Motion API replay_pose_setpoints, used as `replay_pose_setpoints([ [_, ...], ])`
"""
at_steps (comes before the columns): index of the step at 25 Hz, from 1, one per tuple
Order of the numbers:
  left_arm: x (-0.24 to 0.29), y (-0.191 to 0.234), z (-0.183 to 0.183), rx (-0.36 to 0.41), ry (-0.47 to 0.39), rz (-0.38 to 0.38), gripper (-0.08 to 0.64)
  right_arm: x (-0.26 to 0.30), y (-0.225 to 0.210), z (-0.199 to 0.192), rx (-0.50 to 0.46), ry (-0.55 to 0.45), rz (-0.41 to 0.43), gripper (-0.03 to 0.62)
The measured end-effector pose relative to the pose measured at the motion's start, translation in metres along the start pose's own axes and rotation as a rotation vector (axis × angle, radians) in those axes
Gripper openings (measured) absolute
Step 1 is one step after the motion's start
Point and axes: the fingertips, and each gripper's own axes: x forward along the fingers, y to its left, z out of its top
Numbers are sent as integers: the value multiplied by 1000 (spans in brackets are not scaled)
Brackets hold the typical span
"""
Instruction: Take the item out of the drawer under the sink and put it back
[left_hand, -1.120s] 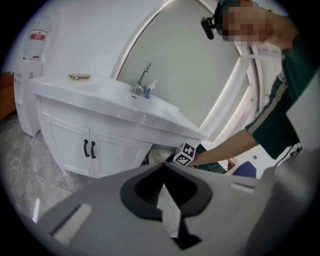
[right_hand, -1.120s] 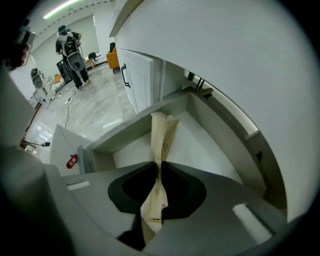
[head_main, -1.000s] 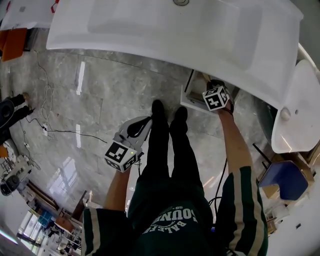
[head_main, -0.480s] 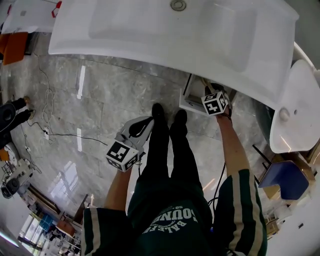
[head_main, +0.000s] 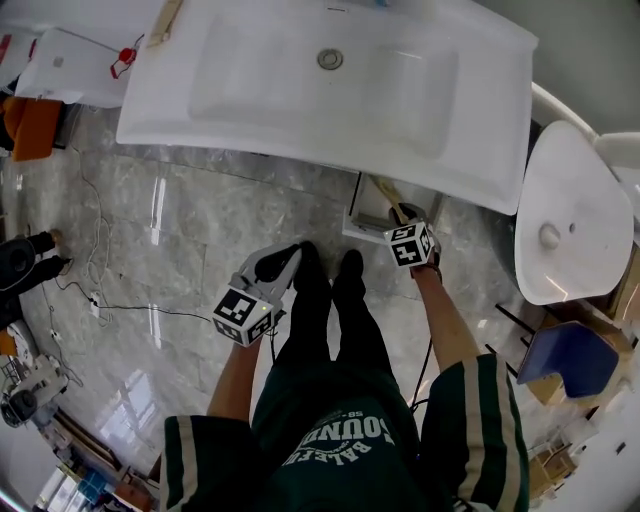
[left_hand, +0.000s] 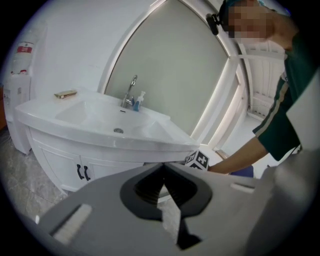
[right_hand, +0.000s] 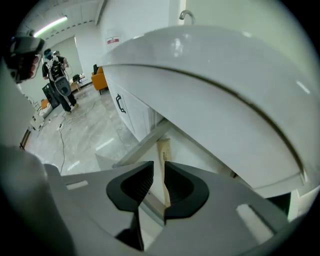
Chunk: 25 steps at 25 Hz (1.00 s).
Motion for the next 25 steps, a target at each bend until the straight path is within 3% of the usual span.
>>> replay_pose_setpoints([
  [2,0,-2,15,26,-19,-4,49,-18,2,9,30,-25,0,64],
  [4,-2,-6,27,43,-33,-5,49,-38,6,15,51,-55,-1,3],
  [11,-20,-21,63,91,-70,-3,49,-119,19,53,144,-180,7,2],
  [20,-42,-35,133,150,-200,2,49,-233,7,141,149,-456,-51,2],
  [25,-57,-47,192,258,-291,4,49,-300,-9,202,127,-629,-84,2],
])
